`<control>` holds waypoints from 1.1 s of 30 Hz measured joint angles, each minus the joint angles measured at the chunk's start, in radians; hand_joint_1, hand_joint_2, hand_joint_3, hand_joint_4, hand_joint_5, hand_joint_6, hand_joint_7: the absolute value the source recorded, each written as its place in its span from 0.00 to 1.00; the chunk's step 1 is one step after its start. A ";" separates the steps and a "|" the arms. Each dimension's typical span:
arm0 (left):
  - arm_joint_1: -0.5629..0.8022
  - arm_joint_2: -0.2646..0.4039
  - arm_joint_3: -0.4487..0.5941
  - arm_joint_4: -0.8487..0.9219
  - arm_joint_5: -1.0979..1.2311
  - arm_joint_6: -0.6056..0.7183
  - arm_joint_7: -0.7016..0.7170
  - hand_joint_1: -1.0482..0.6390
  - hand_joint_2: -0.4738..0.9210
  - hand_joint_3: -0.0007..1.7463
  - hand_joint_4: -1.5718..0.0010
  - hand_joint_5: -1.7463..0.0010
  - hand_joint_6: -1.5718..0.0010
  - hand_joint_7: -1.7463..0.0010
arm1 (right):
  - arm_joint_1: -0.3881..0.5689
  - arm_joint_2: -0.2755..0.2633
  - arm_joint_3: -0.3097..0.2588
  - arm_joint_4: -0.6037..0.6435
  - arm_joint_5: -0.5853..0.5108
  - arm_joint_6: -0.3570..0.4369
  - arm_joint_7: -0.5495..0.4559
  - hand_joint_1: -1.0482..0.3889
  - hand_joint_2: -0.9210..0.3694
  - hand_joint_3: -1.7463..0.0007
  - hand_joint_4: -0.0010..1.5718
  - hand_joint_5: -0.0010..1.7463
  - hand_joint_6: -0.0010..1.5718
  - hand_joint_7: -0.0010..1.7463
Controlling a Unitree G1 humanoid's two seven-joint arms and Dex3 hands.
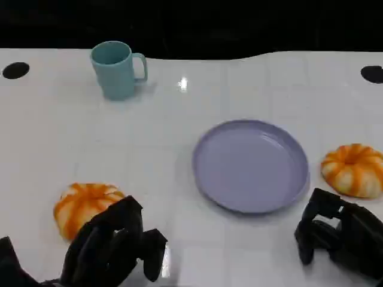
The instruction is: Grasp the bread from the table and place it into the plate.
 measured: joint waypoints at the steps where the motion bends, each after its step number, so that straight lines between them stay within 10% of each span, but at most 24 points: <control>1: 0.000 0.000 0.000 0.001 0.000 -0.001 0.000 0.19 1.00 0.07 0.33 0.00 0.45 0.09 | 0.000 0.000 0.001 -0.001 0.000 0.000 -0.002 0.32 0.00 0.91 0.48 1.00 0.46 0.85; 21: -0.001 0.008 0.001 0.001 -0.002 0.010 0.000 0.19 1.00 0.06 0.33 0.00 0.44 0.11 | -0.001 0.000 -0.002 0.003 0.001 -0.001 0.004 0.31 0.00 0.90 0.47 1.00 0.48 0.81; 33: 0.009 0.077 -0.005 -0.097 0.296 -0.317 0.140 0.18 1.00 0.07 0.65 0.38 0.70 0.57 | 0.012 0.003 0.016 -0.027 -0.003 -0.001 -0.024 0.32 0.00 0.90 0.47 1.00 0.47 0.84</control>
